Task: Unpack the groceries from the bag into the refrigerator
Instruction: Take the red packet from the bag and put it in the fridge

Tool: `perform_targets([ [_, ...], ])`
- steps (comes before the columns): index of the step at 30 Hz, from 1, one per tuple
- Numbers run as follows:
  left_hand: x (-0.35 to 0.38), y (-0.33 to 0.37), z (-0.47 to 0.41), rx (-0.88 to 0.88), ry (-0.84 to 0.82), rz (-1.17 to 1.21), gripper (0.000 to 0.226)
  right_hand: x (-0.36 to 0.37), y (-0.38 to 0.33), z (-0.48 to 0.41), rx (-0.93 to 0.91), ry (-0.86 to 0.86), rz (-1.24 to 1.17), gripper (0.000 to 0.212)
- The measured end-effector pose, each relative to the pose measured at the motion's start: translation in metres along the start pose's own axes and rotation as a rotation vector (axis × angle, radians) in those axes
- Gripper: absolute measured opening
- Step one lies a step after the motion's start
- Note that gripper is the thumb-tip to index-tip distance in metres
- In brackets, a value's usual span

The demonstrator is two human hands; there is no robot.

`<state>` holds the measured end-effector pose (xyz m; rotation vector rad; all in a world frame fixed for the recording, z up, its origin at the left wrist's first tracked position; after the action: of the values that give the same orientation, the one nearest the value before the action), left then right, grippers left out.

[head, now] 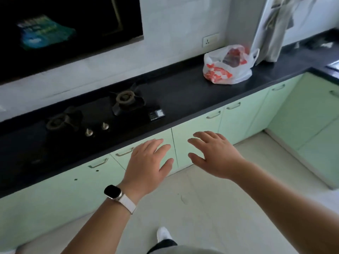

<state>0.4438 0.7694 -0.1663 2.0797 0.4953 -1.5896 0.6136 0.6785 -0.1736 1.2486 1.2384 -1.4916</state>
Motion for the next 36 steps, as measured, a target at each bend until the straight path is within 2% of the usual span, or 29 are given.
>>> perform_targets([
  [7, 0.041, 0.020, -0.091, 0.180, -0.008, 0.083, 0.047, -0.003, 0.070, -0.007, 0.193, 0.015, -0.014, 0.062],
  [16, 0.076, 0.032, -0.228, 0.374, 0.001, 0.231, 0.046, -0.037, 0.153, -0.072, 0.426, 0.045, 0.048, 0.054],
  [25, 0.102, 0.021, -0.324, 0.470, -0.016, 0.289, 0.043, -0.052, 0.194, -0.126, 0.545, 0.093, 0.039, 0.059],
  [36, 0.131, 0.070, -0.401, 0.556, -0.086, 0.248, 0.044, -0.057, 0.281, -0.145, 0.609, 0.121, -0.005, 0.056],
])
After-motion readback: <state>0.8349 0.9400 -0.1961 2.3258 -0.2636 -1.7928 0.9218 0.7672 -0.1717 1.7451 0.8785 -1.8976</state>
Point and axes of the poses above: each hand's wrist, its own z-axis away from the middle knuckle, its own x-axis out of the palm, y = z × x, the point moved 6 cm from there along -z, towards the middle knuckle
